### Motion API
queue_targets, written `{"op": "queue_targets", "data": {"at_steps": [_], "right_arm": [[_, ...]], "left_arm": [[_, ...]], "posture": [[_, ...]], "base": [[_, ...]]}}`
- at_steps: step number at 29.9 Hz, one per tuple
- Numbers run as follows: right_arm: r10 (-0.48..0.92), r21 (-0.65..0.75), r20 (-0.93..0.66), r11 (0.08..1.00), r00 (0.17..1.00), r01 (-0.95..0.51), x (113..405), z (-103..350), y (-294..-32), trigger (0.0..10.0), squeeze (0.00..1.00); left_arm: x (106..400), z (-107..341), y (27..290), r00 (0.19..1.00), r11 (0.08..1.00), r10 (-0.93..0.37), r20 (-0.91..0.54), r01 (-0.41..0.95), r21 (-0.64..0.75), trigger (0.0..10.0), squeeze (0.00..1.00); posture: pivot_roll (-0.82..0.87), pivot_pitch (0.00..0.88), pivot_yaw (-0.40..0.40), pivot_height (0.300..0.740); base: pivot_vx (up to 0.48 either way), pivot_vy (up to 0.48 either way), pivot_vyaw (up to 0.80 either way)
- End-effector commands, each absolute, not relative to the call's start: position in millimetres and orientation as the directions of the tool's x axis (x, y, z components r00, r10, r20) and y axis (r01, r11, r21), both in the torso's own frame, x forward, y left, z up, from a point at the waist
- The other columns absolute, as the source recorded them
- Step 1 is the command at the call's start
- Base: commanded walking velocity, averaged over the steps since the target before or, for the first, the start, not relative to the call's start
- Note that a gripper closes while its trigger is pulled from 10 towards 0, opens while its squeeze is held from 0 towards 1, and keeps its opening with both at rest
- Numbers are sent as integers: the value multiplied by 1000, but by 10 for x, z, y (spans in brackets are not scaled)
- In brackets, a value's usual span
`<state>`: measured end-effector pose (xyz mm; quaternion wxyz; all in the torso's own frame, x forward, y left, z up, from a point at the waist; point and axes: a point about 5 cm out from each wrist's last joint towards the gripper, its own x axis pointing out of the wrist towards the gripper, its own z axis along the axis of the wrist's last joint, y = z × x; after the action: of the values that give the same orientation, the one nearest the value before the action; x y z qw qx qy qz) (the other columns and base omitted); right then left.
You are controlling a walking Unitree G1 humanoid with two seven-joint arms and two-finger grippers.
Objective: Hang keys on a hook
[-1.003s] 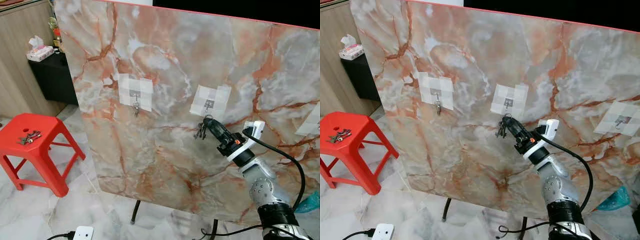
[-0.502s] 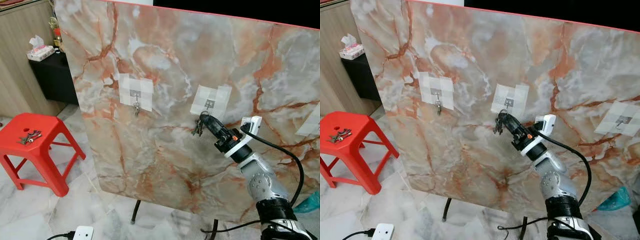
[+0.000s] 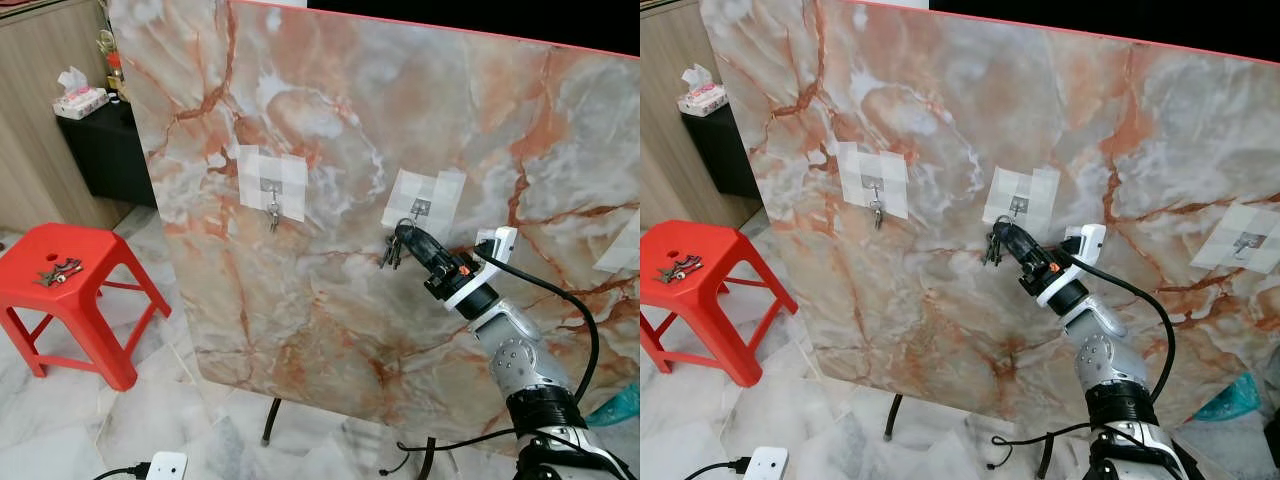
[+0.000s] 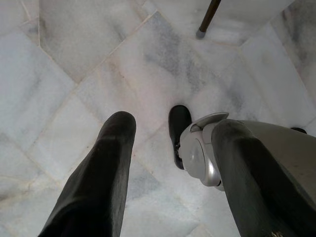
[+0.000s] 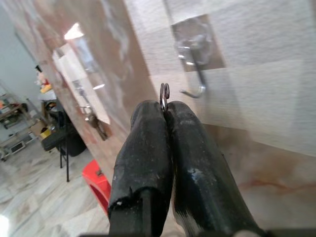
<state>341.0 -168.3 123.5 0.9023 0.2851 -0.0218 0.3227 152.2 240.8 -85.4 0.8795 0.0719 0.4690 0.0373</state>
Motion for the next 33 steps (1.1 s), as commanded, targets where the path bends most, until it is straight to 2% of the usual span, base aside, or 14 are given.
{"op": "queue_targets", "data": {"at_steps": [1, 16, 33], "right_arm": [[543, 492, 241, 646, 805, -583, 3448, 1294, -1732, 10000, 0], [496, 530, 247, 650, 832, -544, 3459, 1277, -1789, 10000, 0], [513, 546, 224, 639, 829, -543, 3440, 1213, -1751, 10000, 0]], "left_arm": [[1522, -866, 2366, 555, 988, 127, -822, 3, 154, 10000, 0], [1521, -865, 2371, 555, 988, 128, -822, 4, 157, 10000, 0], [1519, -867, 2368, 554, 987, 130, -822, 4, 158, 10000, 0]], "posture": [[48, 0, -100, 740], [49, 0, -98, 740], [50, 0, -99, 740]], "base": [[0, 0, 0], [0, 0, 0], [0, 0, 0]]}}
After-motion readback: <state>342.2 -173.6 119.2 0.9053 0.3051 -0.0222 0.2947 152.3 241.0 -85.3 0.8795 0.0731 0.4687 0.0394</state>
